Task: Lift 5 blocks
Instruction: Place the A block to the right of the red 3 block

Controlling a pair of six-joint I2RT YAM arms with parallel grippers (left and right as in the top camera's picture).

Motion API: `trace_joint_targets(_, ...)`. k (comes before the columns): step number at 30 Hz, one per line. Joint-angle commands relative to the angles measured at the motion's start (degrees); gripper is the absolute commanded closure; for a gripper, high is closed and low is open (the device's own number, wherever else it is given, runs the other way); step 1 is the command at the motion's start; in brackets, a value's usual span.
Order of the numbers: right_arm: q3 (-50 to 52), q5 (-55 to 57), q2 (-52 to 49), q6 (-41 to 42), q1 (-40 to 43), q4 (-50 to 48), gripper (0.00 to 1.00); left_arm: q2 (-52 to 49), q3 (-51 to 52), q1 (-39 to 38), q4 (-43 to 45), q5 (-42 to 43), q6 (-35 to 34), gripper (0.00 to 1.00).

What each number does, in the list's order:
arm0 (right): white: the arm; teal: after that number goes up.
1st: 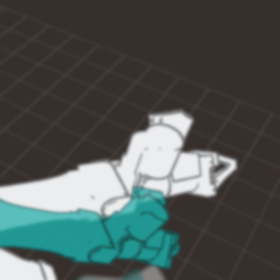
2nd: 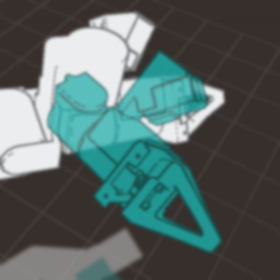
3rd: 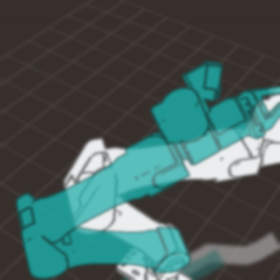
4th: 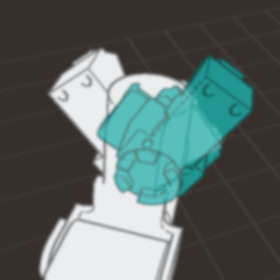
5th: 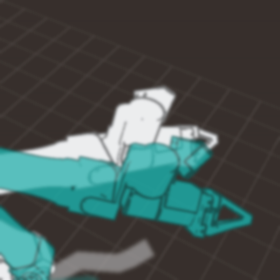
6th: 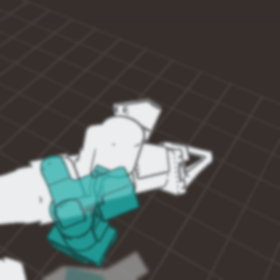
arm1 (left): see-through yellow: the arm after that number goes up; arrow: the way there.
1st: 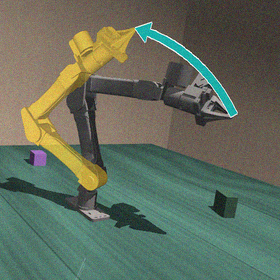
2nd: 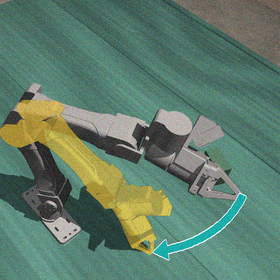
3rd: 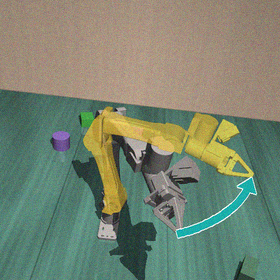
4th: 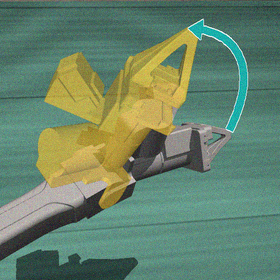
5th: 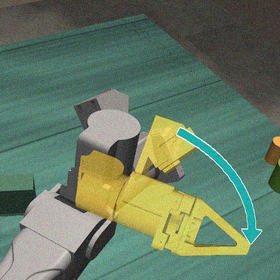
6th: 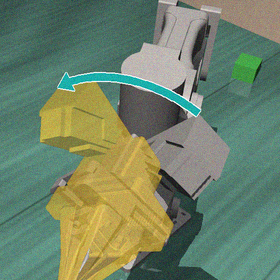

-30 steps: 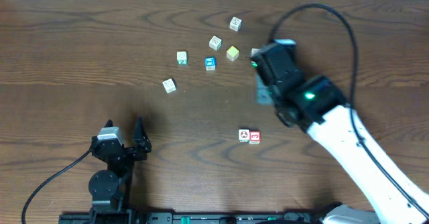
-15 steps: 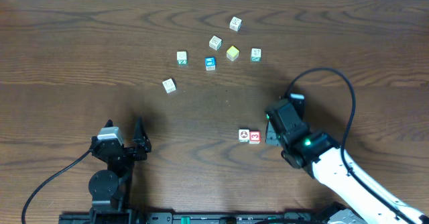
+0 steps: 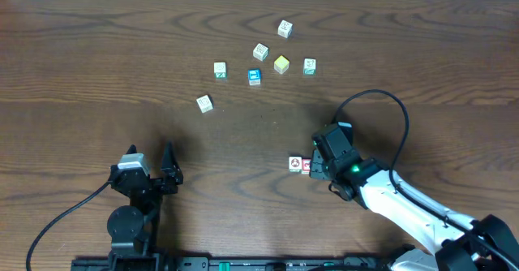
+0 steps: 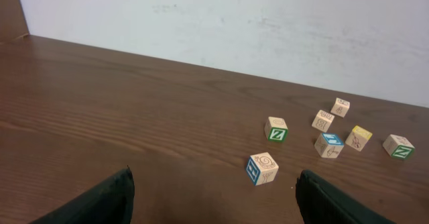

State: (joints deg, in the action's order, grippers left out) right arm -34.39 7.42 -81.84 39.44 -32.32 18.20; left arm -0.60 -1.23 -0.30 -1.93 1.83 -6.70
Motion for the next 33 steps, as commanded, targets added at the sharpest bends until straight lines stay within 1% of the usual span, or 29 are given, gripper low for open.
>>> trace_joint_targets(1,0.61,-1.75,-3.23,0.33,-0.02,-0.09,0.89,0.37,1.01,-0.17,-2.08,-0.31,-0.50,0.23)
trace_joint_targets(2,0.61,-1.73,-3.34,0.28,-0.02,-0.28,0.78,0.37,1.01,-0.17,-2.08,-0.31,-0.50,0.23)
trace_joint_targets(3,0.61,-1.73,-3.34,0.04,-0.02,-0.52,0.73,0.37,1.01,-0.17,-2.08,-0.31,-0.50,0.23)
trace_joint_targets(4,0.59,-1.73,-3.28,-0.55,-0.02,-0.79,0.70,0.37,1.01,-0.17,-2.08,-0.31,-0.50,0.23)
trace_joint_targets(5,0.55,-1.70,-3.23,-0.55,-0.02,-0.87,0.69,0.37,1.01,-0.17,-2.08,-0.31,-0.50,0.23)
trace_joint_targets(10,0.52,-1.49,-3.19,-0.52,-0.02,-0.85,0.69,0.37,1.01,-0.17,-2.08,-0.31,-0.50,0.23)
trace_joint_targets(21,-1.18,-0.37,-3.13,-0.98,0.13,-0.15,0.61,0.37,1.01,-0.17,-2.08,-0.31,-0.50,0.23)
trace_joint_targets(25,-4.57,0.28,-3.13,-2.93,0.15,2.34,0.59,0.37,1.01,-0.17,-2.08,-0.31,-0.50,0.23)
trace_joint_targets(29,-9.60,2.29,-3.13,-4.72,0.15,7.17,0.56,0.37,1.01,-0.17,-2.08,-0.31,-0.50,0.23)
trace_joint_targets(31,-12.35,2.84,-3.13,-5.97,0.28,9.49,0.50,0.37,1.01,-0.17,-2.08,-0.31,-0.50,0.23)
trace_joint_targets(32,-13.77,3.10,-3.13,-6.45,0.57,10.54,0.43,0.37,1.01,-0.17,-2.08,-0.31,-0.50,0.23)
trace_joint_targets(33,-14.88,3.06,-3.13,-7.45,0.98,11.04,0.37,0.37,1.01,-0.17,-2.08,-0.31,-0.50,0.23)
